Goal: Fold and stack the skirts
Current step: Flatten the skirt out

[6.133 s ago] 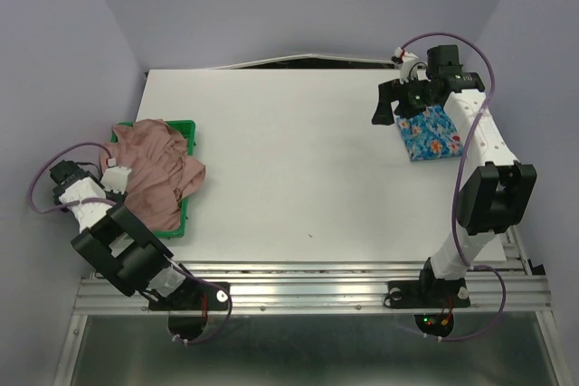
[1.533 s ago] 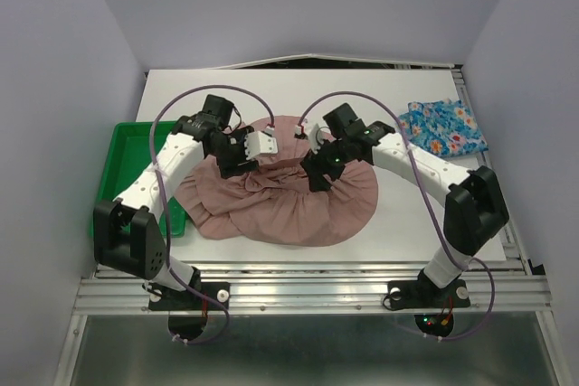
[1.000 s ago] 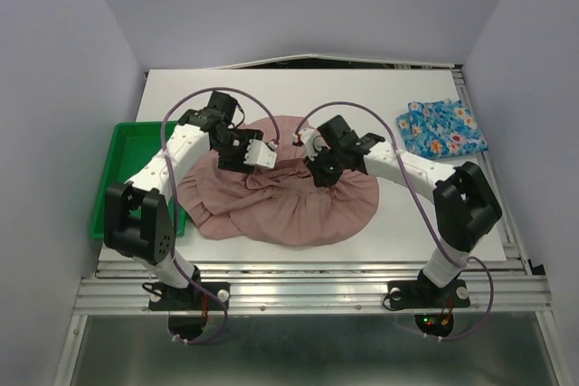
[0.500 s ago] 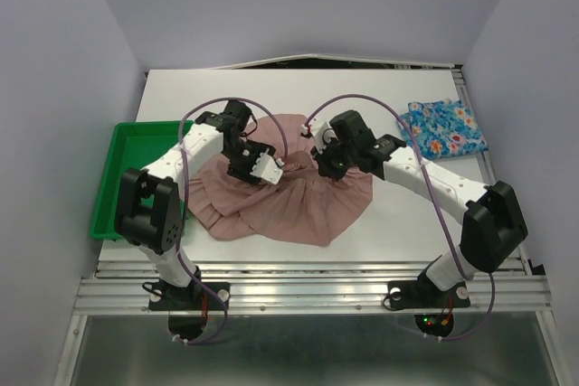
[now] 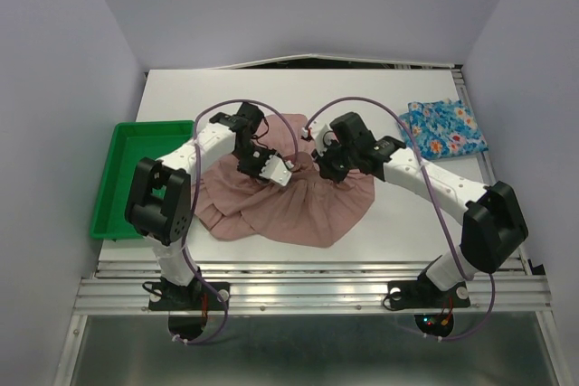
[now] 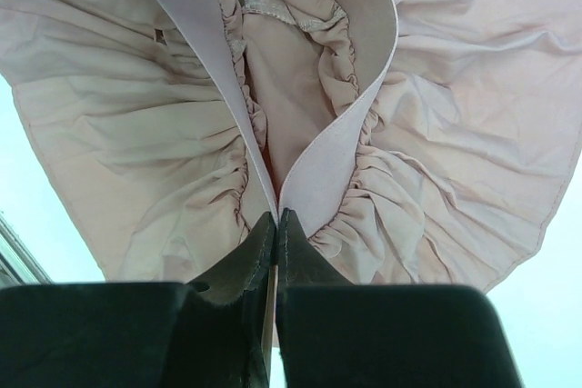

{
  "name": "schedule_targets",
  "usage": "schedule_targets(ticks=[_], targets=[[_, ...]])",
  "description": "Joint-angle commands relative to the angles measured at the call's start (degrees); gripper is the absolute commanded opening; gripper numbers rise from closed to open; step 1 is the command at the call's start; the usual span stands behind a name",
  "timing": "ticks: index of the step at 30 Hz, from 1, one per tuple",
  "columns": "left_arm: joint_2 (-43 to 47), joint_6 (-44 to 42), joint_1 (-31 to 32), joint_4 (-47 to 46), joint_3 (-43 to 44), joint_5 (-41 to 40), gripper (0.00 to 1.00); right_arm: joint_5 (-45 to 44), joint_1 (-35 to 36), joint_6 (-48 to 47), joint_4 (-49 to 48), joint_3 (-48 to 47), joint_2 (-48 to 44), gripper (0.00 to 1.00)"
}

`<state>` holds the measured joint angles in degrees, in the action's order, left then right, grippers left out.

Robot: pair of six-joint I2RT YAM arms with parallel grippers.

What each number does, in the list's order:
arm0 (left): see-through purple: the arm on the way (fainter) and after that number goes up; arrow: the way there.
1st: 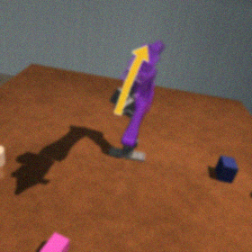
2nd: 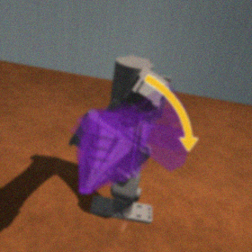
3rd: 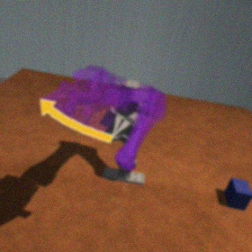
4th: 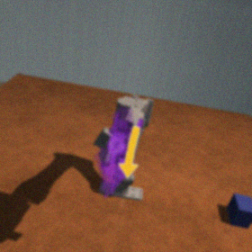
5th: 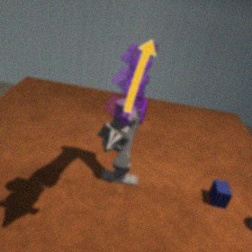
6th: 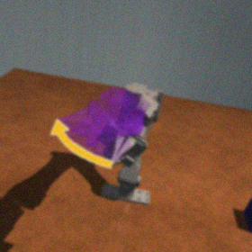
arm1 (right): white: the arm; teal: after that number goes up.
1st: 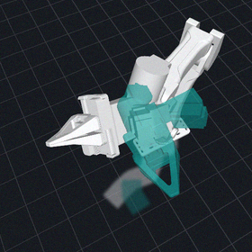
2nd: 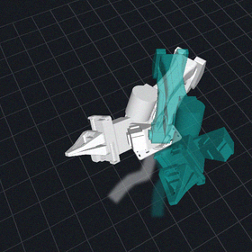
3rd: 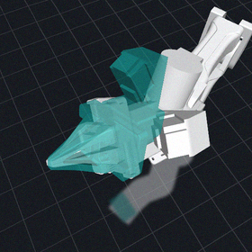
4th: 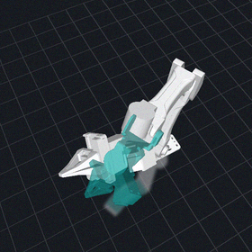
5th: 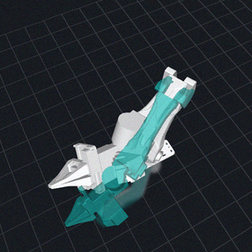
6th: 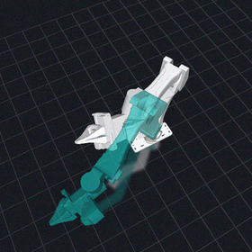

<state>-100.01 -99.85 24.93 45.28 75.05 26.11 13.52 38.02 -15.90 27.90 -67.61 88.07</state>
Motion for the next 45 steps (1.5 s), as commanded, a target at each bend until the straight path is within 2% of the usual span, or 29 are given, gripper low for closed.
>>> schedule_targets(ticks=[1, 7, 8, 10, 13, 17, 18, 20, 21, 23, 26, 29, 37, 41, 45], targets=[[-0.5, 1.5, -1.3, -0.3, 3.2, -0.4, 0.39, -0.4, 0.7, -1.2, -1.3, 1.0, -2.9, 0.01], [0.6, -1.0, -3.3, 2.8, 2.7, -4.1, 0.17, -1.9, 0.7, -2.0, -1.2, 2.0, -3.8, 0.01], [0.7, -0.8, -3.7, 3.0, 2.8, -5.2, 0.08, -2.2, 0.7, -2.1, -1.2, 2.0, -3.9, 0.01], [1.7, 1.5, -4.1, 2.7, 4.2, -5.3, 0.00, -3.0, 0.0, -2.5, -1.1, 1.6, -4.1, 0.01], [4.2, 6.1, -5.0, 0.1, 6.9, -5.4, 0.00, -4.2, -2.4, -4.5, -0.3, -0.5, -4.2, 0.01], [5.7, 17.1, -6.4, -2.5, 18.0, -6.0, 0.00, -3.9, -8.8, -7.7, 1.2, -5.8, -4.2, 0.01], [6.0, 22.0, -6.8, -3.7, 19.9, -5.9, 0.00, -3.8, -11.4, -8.5, 1.5, -7.3, -4.3, 0.01], [7.0, 26.4, -7.6, -5.1, 24.7, -5.6, 0.00, -4.2, -12.9, -11.7, 2.2, -11.6, -4.5, 0.01], [7.6, 31.2, -7.7, -8.1, 25.4, -5.6, 0.00, -5.5, -12.9, -12.7, 2.3, -12.8, -4.7, 0.01], [9.2, 34.6, -7.8, -10.9, 25.6, -5.7, 0.00, -6.2, -12.9, -14.7, 2.3, -16.2, -5.1, 0.01], [13.5, 43.3, -7.8, -20.6, 22.6, -7.4, 0.00, -7.6, -12.9, -15.7, 2.2, -21.5, -4.2, 0.01], [17.0, 45.5, -7.7, -23.5, 20.9, -7.1, 0.00, -9.8, -13.4, -17.1, 2.2, -26.2, -3.2, 0.01], [26.0, 47.7, -5.5, -21.0, 14.6, -7.6, 0.00, -11.8, -13.4, -20.8, 2.2, -29.2, -4.0, 0.01], [24.8, 51.4, -4.9, -21.0, 15.5, -9.2, 0.00, -12.7, -13.9, -21.3, 1.0, -31.3, -1.8, 0.01], [20.3, 55.2, -4.9, -25.7, 17.0, -12.0, 0.00, -15.8, -14.6, -21.2, -2.9, -34.2, 3.0, 0.01]])
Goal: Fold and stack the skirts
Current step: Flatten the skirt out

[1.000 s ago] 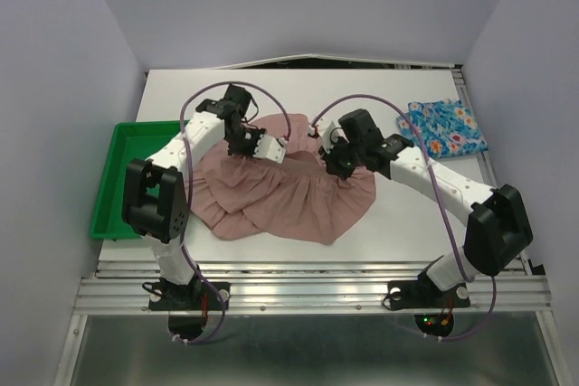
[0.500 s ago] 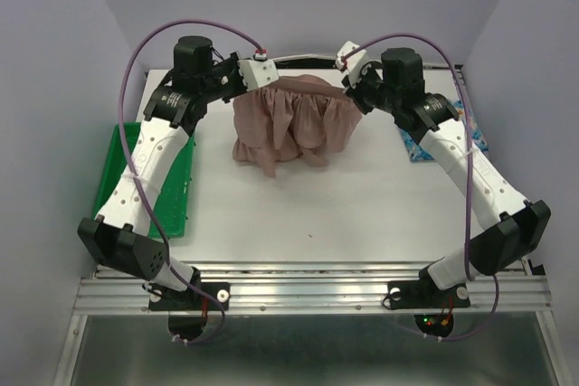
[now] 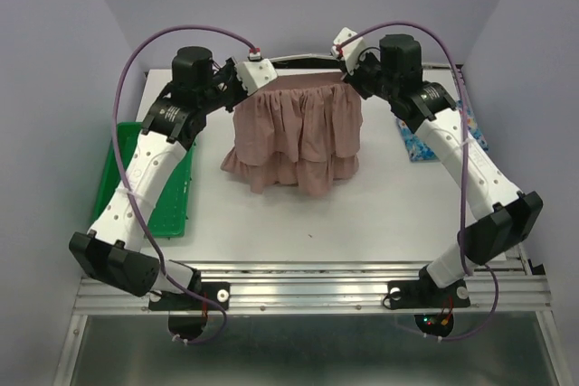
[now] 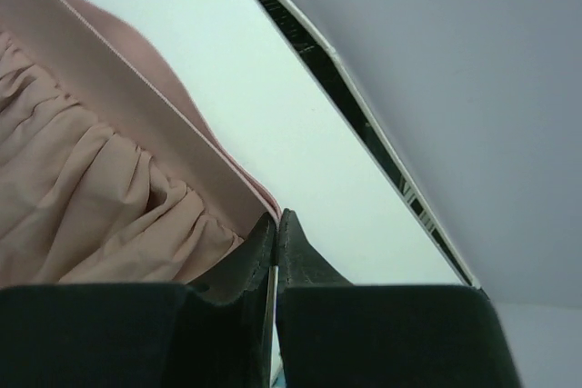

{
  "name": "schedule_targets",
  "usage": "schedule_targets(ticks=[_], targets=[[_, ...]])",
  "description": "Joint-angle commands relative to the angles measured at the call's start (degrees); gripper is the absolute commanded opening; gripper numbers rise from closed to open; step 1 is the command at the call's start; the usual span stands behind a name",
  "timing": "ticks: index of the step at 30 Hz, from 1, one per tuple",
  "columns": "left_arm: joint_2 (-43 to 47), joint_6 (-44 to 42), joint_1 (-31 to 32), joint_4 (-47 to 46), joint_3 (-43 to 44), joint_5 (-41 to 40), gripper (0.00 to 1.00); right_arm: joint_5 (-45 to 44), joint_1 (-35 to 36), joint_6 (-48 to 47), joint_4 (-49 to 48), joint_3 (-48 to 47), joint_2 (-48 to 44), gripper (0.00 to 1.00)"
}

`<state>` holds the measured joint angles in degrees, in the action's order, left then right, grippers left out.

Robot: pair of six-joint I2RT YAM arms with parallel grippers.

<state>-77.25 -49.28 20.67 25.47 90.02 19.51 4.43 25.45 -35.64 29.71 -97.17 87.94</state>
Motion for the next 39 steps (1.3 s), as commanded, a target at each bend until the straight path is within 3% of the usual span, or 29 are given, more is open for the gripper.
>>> schedule_targets(ticks=[1, 10, 16, 18, 21, 26, 32, 36, 39], targets=[[-3.9, 6.2, -0.6, -6.6, 2.8, -6.0, 0.00, -8.0, -2.8, -1.1, -6.8, -5.3, 5.5, 0.01], [-21.7, 9.9, -1.1, -22.9, 14.9, -14.9, 0.00, -13.0, -8.8, 2.0, -19.7, -22.7, 22.3, 0.01], [-36.0, 10.2, -1.9, -30.6, 33.6, -20.6, 0.00, -16.6, -11.2, 2.2, -28.8, -41.8, 37.4, 0.01], [-39.1, 9.5, -1.9, -33.7, 38.5, -21.1, 0.00, -16.9, -11.2, 1.4, -33.8, -43.6, 40.1, 0.01], [-38.7, 7.4, -2.2, -40.0, 34.6, -18.0, 0.00, -15.2, -11.8, 1.0, -43.8, -39.3, 40.0, 0.01], [-36.2, 0.1, -1.6, -48.8, 13.2, -13.6, 0.00, -8.1, -11.8, 0.0, -58.1, -18.1, 37.0, 0.01], [-37.7, -5.6, -0.7, -56.6, -6.8, -17.0, 0.00, -5.0, -11.3, -5.2, -73.9, 7.2, 35.5, 0.01], [-37.7, -4.4, -0.5, -57.2, -11.9, -18.2, 0.00, -5.0, -10.8, -6.0, -79.2, 19.6, 34.0, 0.01], [-36.4, -3.2, -0.5, -57.3, -14.3, -18.3, 0.00, -5.0, -10.8, -5.3, -79.4, 21.7, 32.5, 0.01]])
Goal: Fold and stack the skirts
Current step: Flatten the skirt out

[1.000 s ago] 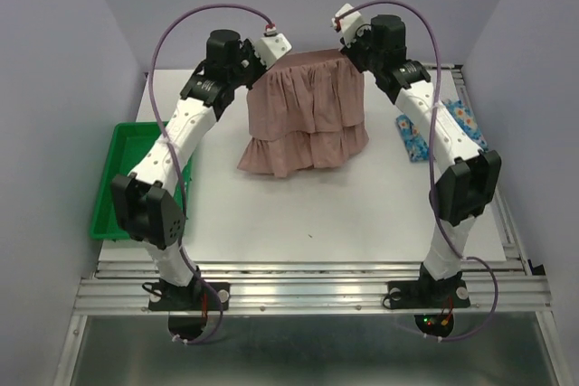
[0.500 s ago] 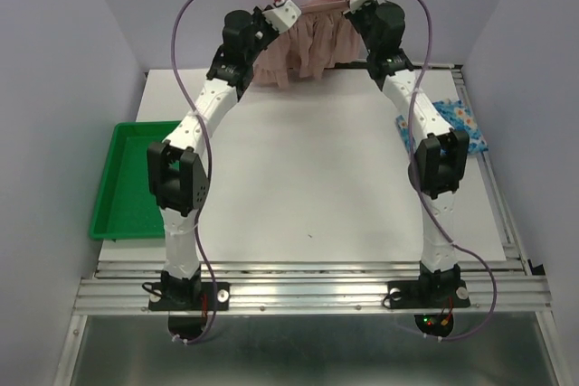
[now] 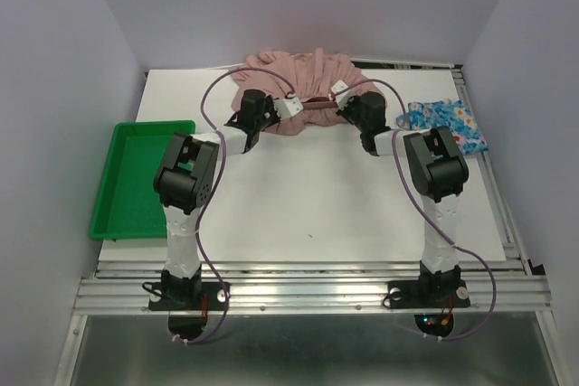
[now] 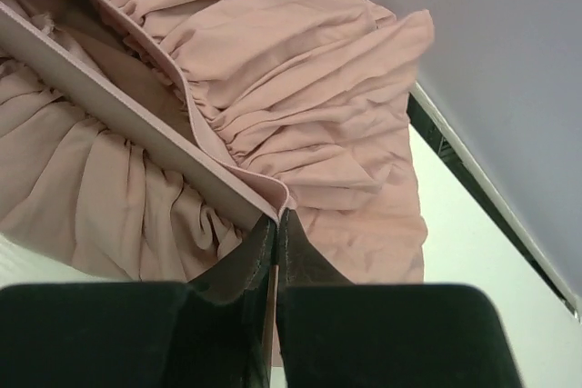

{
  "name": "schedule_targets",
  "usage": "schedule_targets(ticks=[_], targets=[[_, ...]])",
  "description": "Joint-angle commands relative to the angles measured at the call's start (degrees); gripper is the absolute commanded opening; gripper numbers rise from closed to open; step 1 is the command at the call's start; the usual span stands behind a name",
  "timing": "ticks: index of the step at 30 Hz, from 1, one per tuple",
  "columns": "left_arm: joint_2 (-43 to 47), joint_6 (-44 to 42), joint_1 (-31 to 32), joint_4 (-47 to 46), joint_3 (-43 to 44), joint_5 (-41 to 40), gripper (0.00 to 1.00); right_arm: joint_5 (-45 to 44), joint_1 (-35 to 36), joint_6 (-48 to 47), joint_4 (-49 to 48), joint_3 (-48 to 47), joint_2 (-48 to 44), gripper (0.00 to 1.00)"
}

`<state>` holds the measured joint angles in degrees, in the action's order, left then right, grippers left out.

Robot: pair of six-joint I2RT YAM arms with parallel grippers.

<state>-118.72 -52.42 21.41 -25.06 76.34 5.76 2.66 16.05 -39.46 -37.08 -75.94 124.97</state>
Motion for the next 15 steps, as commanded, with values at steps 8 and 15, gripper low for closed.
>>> schedule_targets(ticks=[8, 15], targets=[[8.8, 3.9, -1.1, -6.3, -2.5, -4.4, 0.00, 0.9, -1.4, -1.1, -4.8, -1.0, -8.9, 0.01], [9.3, 3.6, -0.8, -12.2, 0.4, -13.9, 0.00, -6.2, -1.4, -1.6, -7.1, -6.6, -6.7, 0.01]])
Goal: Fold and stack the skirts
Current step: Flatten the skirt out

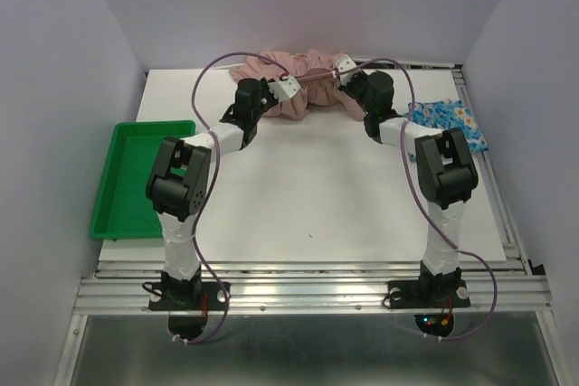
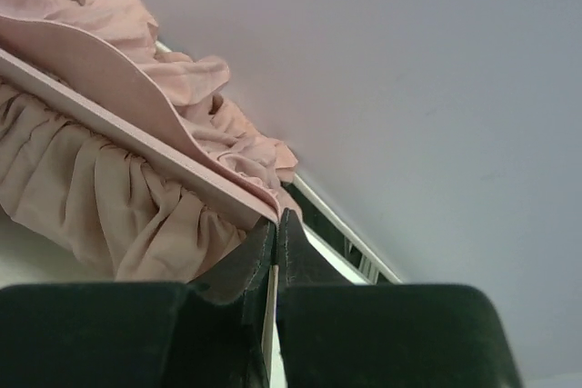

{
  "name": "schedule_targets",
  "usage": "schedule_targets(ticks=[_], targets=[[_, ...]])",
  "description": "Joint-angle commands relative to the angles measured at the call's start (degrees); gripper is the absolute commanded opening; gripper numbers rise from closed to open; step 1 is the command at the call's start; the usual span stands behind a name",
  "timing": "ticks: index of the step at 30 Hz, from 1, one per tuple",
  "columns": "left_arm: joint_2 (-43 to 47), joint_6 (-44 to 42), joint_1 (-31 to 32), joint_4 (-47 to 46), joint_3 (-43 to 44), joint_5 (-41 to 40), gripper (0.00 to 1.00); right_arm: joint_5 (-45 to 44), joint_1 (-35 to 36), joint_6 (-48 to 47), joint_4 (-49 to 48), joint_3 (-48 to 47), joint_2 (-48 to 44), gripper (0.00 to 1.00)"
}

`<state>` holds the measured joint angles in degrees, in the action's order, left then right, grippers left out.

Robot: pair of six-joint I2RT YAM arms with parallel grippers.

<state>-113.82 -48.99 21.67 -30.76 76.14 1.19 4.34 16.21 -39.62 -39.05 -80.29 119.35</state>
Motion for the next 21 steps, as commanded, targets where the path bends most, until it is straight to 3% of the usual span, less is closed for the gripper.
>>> schedule_targets(ticks=[1, 9, 14, 18, 19, 20, 21], targets=[[5.3, -0.3, -0.9, -7.4, -0.7, -9.4, 0.00, -7.9, -1.5, -1.9, -5.5, -0.8, -1.8, 0.01], [20.8, -12.0, 2.8, -19.3, -28.0, -6.8, 0.00, 5.3, -1.5, -11.0, -12.2, 24.7, -17.1, 0.01], [30.7, -15.3, 5.7, -19.2, -40.5, -5.5, 0.00, 14.4, -1.5, -18.4, -7.8, 36.4, -26.6, 0.01], [39.5, -16.7, 10.3, -12.3, -50.0, -2.7, 0.01, 22.5, -1.5, -26.5, -1.0, 46.3, -36.8, 0.06], [41.0, -17.0, 11.4, -11.1, -51.3, -2.3, 0.05, 25.8, -1.5, -30.3, 3.9, 49.4, -38.8, 0.10], [44.0, -16.6, 12.3, -7.9, -53.3, -1.7, 0.19, 27.5, -1.5, -32.6, 6.6, 51.1, -42.9, 0.14], [45.6, -15.9, 14.1, -5.7, -53.9, -1.5, 0.27, 29.0, -1.5, -35.0, 9.2, 54.1, -45.1, 0.21]])
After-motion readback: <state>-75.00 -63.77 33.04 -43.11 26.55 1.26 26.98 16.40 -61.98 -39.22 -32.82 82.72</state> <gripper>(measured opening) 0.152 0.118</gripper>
